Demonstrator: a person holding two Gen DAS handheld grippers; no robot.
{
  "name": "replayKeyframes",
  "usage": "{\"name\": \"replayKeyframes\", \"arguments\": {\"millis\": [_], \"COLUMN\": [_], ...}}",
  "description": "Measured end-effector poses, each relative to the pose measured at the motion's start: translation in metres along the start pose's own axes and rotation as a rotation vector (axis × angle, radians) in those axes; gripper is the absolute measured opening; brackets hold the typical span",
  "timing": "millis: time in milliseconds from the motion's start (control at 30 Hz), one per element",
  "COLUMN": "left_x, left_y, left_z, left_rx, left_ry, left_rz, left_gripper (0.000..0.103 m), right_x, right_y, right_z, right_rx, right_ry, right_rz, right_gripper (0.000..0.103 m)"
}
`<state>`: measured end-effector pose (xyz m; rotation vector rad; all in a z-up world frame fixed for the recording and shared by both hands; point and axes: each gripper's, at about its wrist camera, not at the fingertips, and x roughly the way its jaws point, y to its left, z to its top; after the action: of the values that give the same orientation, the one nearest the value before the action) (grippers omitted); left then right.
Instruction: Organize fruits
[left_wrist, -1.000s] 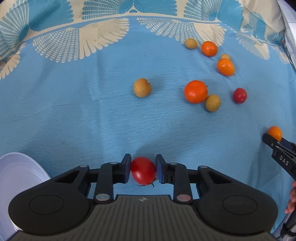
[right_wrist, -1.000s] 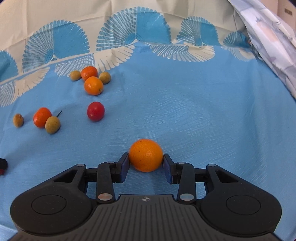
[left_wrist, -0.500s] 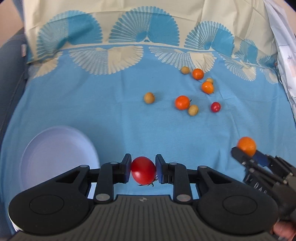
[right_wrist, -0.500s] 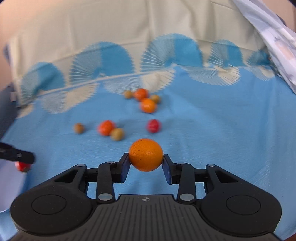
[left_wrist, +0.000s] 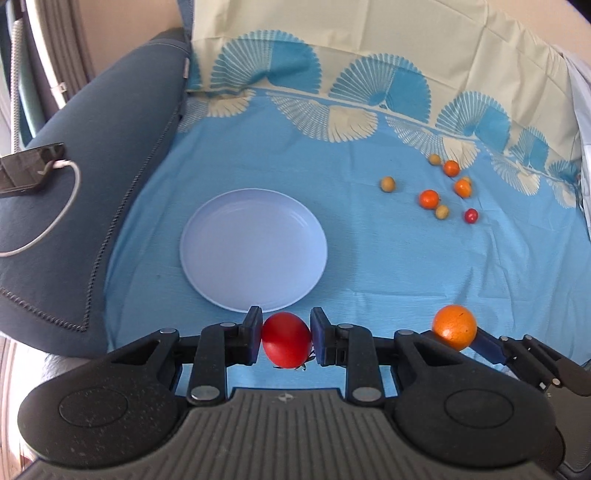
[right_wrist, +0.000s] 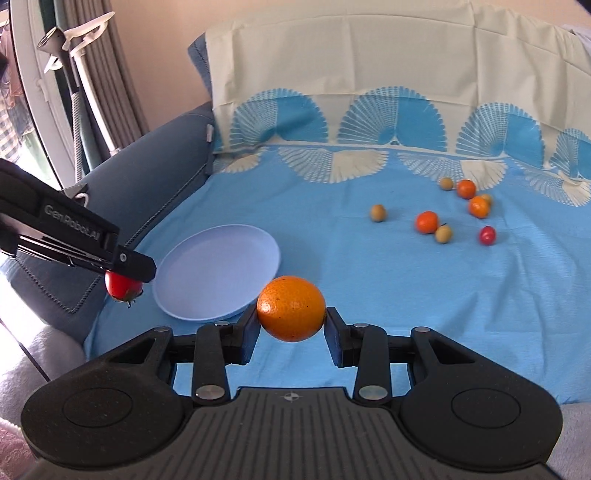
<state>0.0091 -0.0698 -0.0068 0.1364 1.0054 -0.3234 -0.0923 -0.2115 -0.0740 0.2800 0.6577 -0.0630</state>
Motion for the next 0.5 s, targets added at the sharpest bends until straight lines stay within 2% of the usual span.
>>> {"name": "replayKeyframes", "arguments": {"millis": [233, 500], "left_x": [-0.025, -0.027], "left_y": [0.027, 0.048], "left_z": [-0.021, -0.021], "left_rx": [-0.07, -0.111], "left_ry": [-0.048, -0.082], "left_rz": [-0.04, -0.049], "left_gripper": [0.03, 0.029], "right_x": [-0.026, -0.032], "right_y": [0.033, 0.054], "right_z": [-0.001, -0.005], "right_rx": [-0.105, -0.168], "right_ry": [-0.028, -0.018], "right_rz": [-0.016, -0.034], "right_gripper": [0.039, 0.039]}}
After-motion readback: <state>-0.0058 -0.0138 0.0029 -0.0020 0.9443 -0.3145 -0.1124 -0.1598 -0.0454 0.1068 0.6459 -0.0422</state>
